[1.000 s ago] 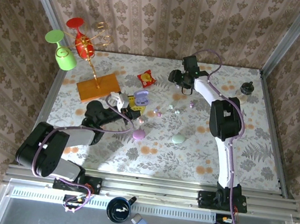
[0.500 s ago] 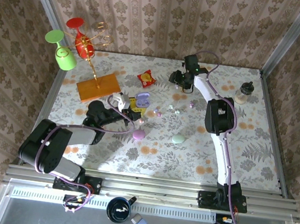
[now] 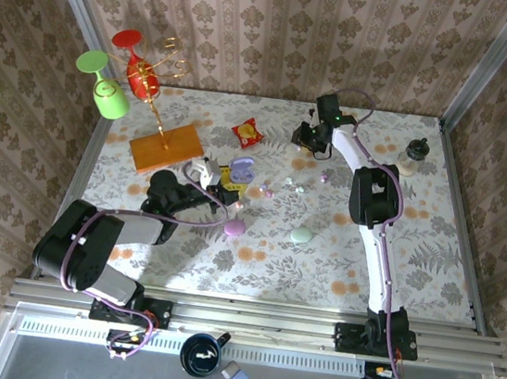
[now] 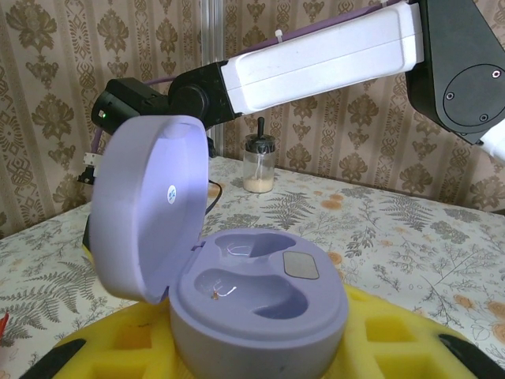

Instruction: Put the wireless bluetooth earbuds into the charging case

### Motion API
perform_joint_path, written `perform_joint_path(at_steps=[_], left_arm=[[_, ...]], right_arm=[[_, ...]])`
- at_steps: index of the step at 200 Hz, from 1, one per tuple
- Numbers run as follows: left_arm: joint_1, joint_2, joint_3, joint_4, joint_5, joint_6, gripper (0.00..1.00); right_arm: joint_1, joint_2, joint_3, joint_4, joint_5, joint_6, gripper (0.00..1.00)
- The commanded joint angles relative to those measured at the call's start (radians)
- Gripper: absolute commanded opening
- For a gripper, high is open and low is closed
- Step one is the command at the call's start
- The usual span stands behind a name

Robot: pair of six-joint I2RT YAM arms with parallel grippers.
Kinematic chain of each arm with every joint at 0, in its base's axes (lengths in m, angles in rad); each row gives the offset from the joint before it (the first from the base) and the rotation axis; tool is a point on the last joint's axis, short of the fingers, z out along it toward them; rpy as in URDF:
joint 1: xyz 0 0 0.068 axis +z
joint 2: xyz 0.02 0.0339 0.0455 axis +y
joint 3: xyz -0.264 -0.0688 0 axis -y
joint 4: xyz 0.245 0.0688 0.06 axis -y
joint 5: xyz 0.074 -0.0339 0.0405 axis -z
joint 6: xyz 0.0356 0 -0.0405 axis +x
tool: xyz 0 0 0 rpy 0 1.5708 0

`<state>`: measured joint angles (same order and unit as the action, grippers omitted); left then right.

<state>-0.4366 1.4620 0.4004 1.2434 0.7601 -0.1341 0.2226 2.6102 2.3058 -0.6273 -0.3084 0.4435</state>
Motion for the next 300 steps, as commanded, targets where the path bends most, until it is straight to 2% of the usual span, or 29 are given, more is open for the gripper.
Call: perform_joint_path(at_steps=[1,34,66,118,162,188,224,300], left_arm=[[0.005,0.009,0.008,0.045,0.023,0.022,0.28],[0.005,0.012,0.007,0.045,0.021,0.027,0.28],[0.006,0.017,0.003,0.045,0.020,0.034,0.28],[0.006,0.015,-0.003,0.045,0.018,0.037,0.28],[0.002,0.018,-0.004,0.045,0.020,0.031,0.28],[-0.001,0.021,-0.004,0.045,0.019,0.031,0.28],[-0.003,0.024,-0.006,0.045,0.014,0.033,0.28],[-0.002,0.023,-0.020,0.045,0.010,0.040,0.28]], right_arm=[[0.010,-0.022,-0.035,-0.074,-0.016,-0.019,0.29],[0.012,-0.049,-0.070,-0.066,-0.016,-0.022,0.21],[0.015,-0.122,-0.171,-0.006,-0.040,-0.007,0.21],[0.027,-0.302,-0.504,0.203,-0.083,0.053,0.21],[0.024,-0.439,-0.723,0.252,-0.020,0.029,0.23],[0.026,-0.494,-0.808,0.260,-0.031,0.007,0.26],[0.023,-0.528,-0.853,0.258,-0.039,-0.033,0.35],[0.027,-0.559,-0.918,0.259,-0.214,-0.049,0.36]])
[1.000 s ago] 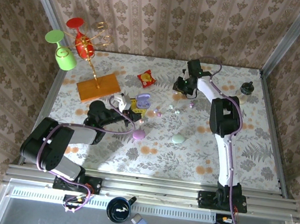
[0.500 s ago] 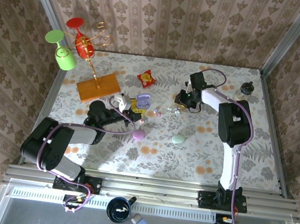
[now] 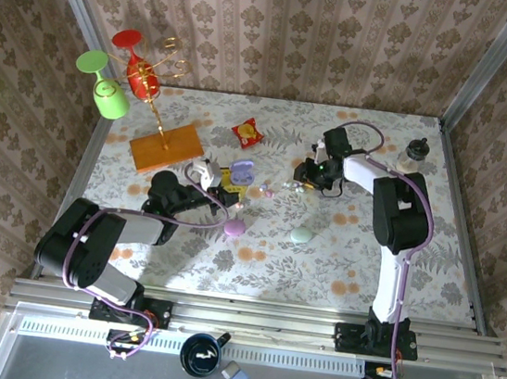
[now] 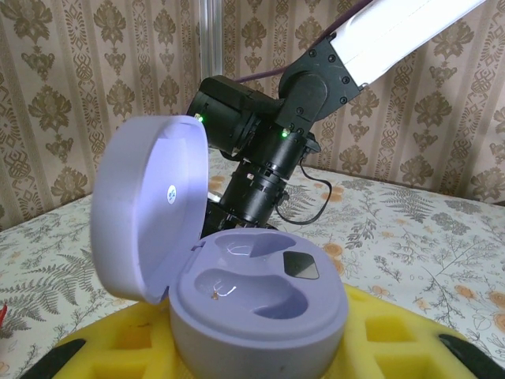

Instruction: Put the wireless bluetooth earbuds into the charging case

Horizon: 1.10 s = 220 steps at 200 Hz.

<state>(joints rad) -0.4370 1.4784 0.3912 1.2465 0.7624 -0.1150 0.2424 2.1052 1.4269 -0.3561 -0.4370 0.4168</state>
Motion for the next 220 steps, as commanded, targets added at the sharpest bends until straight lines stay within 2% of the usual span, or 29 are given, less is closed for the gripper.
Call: perform_joint_path(at_steps=[1,38,78,105,168,220], left_arm=[[-0.002,0.006,-0.011,0.042,0.008,0.021,0.28],[-0.002,0.007,-0.012,0.042,0.010,0.026,0.28],[0.000,0.002,-0.018,0.042,0.011,0.028,0.28],[0.000,0.003,-0.017,0.043,0.012,0.032,0.28],[0.001,0.011,-0.016,0.042,0.016,0.036,0.28],[0.001,0.010,-0.015,0.042,0.017,0.034,0.28]], right_arm=[[0.007,-0.055,-0.040,-0.013,-0.086,-0.022,0.36],[0.024,-0.107,-0.089,0.002,-0.109,-0.024,0.36],[0.016,-0.176,-0.110,-0.012,0.026,-0.038,0.40],[-0.010,-0.138,-0.074,-0.002,0.044,-0.020,0.40],[-0.019,0.004,0.020,0.011,-0.088,-0.010,0.36],[-0.019,0.045,0.040,-0.020,-0.154,-0.034,0.35]])
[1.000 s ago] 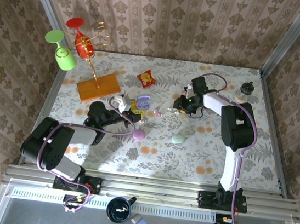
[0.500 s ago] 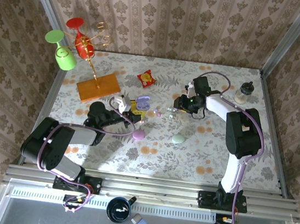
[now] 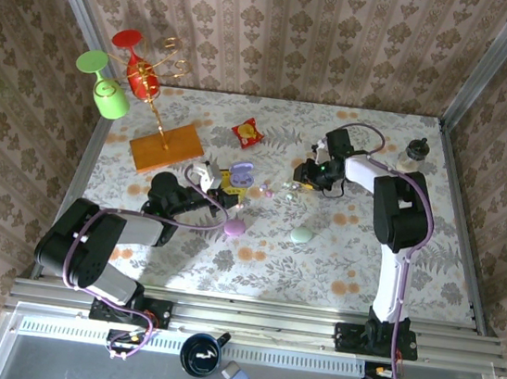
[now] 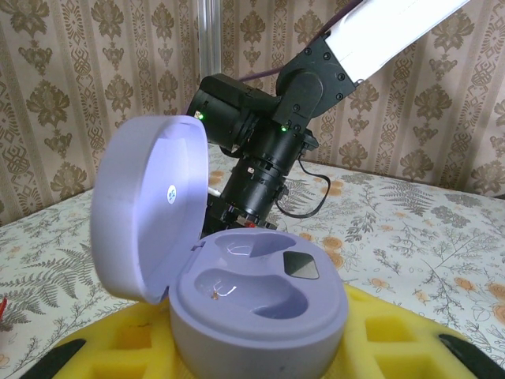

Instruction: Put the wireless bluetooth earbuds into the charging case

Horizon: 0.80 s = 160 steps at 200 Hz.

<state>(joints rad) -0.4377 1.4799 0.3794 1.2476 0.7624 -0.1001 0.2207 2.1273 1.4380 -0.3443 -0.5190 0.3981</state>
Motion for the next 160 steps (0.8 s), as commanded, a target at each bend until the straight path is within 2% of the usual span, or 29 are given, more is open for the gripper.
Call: perform_joint_path(at_steps=[1,71,98,160], left_arm=[[0.003,0.009,-0.003,0.041,0.018,0.019,0.28],[0.001,0.006,-0.004,0.040,0.024,0.017,0.28],[0.001,0.005,-0.002,0.041,0.023,0.014,0.28],[0.001,0.008,-0.004,0.041,0.024,0.013,0.28]], right_arm=[[0.002,0.024,0.029,-0.032,-0.073,-0.016,0.35],[0.003,0.009,-0.009,-0.024,-0.098,-0.019,0.31],[0.002,0.006,-0.016,-0.041,-0.057,-0.025,0.33],[0.006,0.001,-0.054,-0.025,-0.080,-0.012,0.33]])
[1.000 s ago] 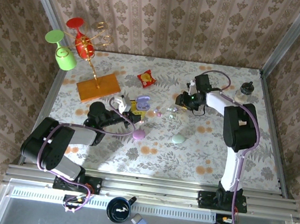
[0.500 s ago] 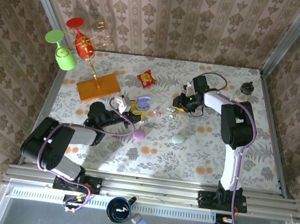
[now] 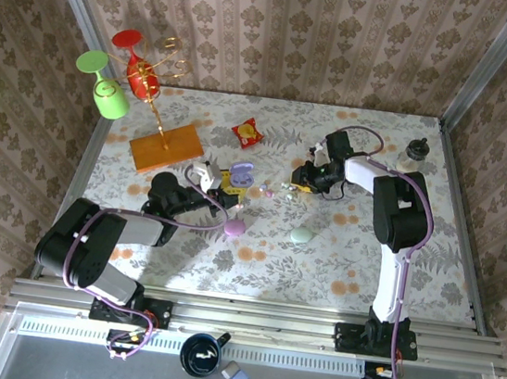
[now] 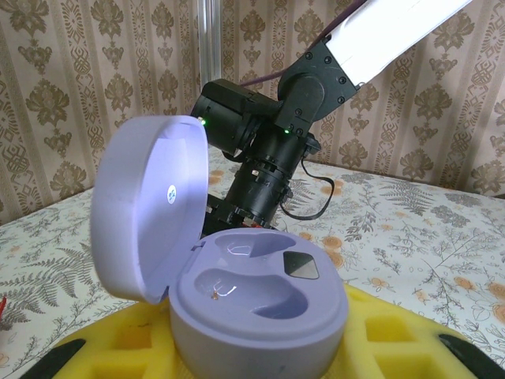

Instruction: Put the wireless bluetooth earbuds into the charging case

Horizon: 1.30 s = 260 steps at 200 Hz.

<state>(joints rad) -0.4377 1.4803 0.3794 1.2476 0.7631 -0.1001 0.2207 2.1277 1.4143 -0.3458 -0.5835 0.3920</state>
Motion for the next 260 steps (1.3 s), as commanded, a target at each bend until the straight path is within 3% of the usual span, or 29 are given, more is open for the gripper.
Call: perform_joint_path(at_steps=[1,71,92,121,168,260], left_arm=[[0.001,0.007,-0.004,0.041,0.024,0.014,0.27],[0.000,0.008,-0.006,0.041,0.022,0.018,0.28],[0.000,0.008,-0.007,0.041,0.021,0.019,0.28],[0.000,0.005,-0.006,0.041,0.022,0.019,0.28],[0.000,0.009,-0.010,0.041,0.016,0.033,0.27],[0.001,0.056,-0.008,0.039,0.011,0.084,0.27]], right_arm=[[0.006,-0.001,-0.031,-0.019,-0.018,-0.005,0.33],[0.011,0.006,-0.037,0.039,-0.073,0.030,0.27],[0.014,0.009,-0.034,0.047,-0.084,0.036,0.30],[0.019,0.028,-0.014,0.009,-0.045,0.024,0.30],[0.026,0.041,0.008,-0.039,0.050,0.025,0.23],[0.035,-0.219,-0.134,-0.003,0.139,-0.088,0.21]])
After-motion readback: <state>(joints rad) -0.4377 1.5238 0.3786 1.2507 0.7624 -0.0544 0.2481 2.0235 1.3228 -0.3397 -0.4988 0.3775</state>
